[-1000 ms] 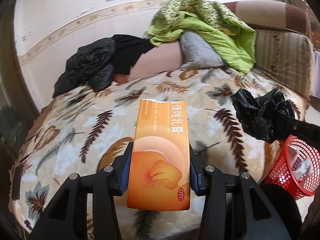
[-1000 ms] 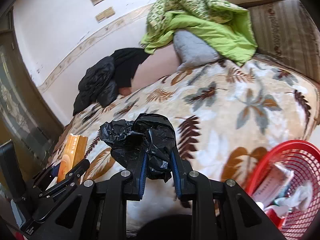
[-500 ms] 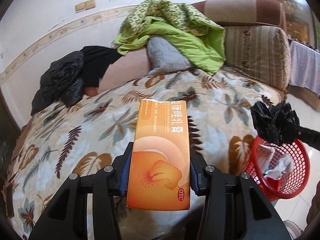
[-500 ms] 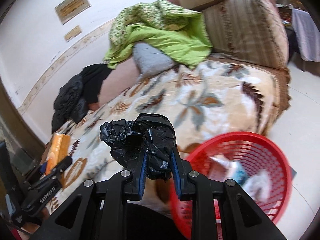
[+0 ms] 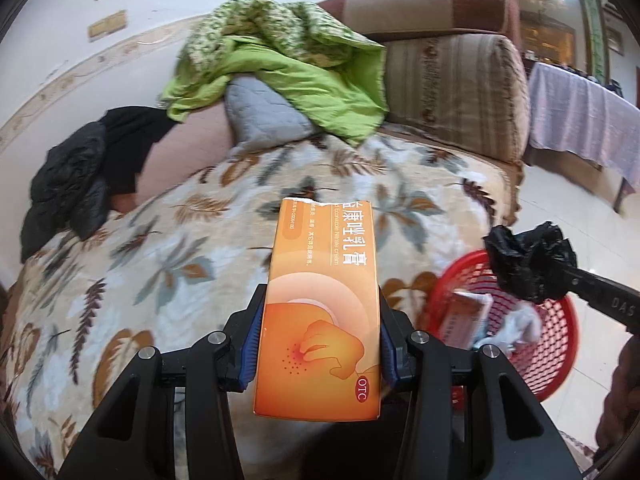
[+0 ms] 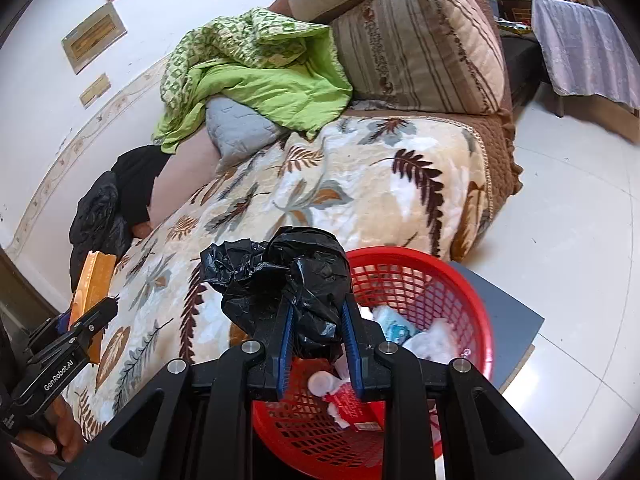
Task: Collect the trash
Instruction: 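Carry the orange box and black bag to the red basket and open both grippers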
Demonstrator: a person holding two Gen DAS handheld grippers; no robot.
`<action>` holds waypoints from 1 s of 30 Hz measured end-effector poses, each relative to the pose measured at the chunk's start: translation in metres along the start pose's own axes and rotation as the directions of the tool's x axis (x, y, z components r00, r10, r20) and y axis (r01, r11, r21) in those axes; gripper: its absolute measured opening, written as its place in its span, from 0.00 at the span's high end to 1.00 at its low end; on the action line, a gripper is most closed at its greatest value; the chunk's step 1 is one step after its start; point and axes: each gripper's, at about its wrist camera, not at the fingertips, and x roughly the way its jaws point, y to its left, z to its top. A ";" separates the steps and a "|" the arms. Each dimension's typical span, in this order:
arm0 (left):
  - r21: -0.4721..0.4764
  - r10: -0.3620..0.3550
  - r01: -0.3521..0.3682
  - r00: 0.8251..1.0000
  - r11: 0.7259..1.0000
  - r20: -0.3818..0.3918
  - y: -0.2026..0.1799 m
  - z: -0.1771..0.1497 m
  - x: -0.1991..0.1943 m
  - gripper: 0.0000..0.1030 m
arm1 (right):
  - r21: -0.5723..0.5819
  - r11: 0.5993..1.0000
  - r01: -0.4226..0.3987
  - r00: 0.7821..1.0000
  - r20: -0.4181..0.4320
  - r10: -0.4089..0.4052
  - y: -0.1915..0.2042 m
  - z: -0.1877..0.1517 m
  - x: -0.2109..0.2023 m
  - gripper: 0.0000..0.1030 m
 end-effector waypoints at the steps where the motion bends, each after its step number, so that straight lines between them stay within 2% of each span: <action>1: 0.004 -0.011 0.011 1.000 1.000 -0.006 -0.004 0.001 0.001 0.55 | 0.003 1.000 0.003 1.000 0.002 -0.003 -0.002 0.000 -0.001 0.76; 11: 0.055 -0.129 0.133 0.989 0.990 -0.070 -0.042 0.015 0.019 0.55 | 0.048 0.998 0.031 0.999 0.013 -0.032 -0.026 0.004 -0.008 0.76; 17: 0.069 -0.210 0.219 0.971 0.973 -0.112 -0.062 0.019 0.029 0.55 | 0.077 0.996 0.036 0.999 0.007 -0.036 -0.035 0.004 -0.007 0.76; 19: 0.071 -0.244 0.256 0.959 0.964 -0.141 -0.069 0.018 0.034 0.55 | 0.085 0.996 0.039 0.999 0.004 -0.039 -0.038 0.005 -0.007 0.76; 27: 0.082 -0.302 0.322 0.934 0.943 -0.190 -0.090 0.016 0.048 0.55 | 0.123 0.991 0.056 0.998 -0.022 -0.054 -0.047 0.003 0.001 0.73; 29: 0.076 -0.328 0.348 0.924 0.934 -0.196 -0.091 0.016 0.050 0.54 | 0.126 0.990 0.068 0.998 -0.025 -0.065 -0.048 0.003 0.002 0.69; 30: 0.073 -0.336 0.356 0.921 0.932 -0.198 -0.091 0.016 0.051 0.52 | 0.125 0.990 0.071 0.997 -0.028 -0.068 -0.048 0.003 0.002 0.63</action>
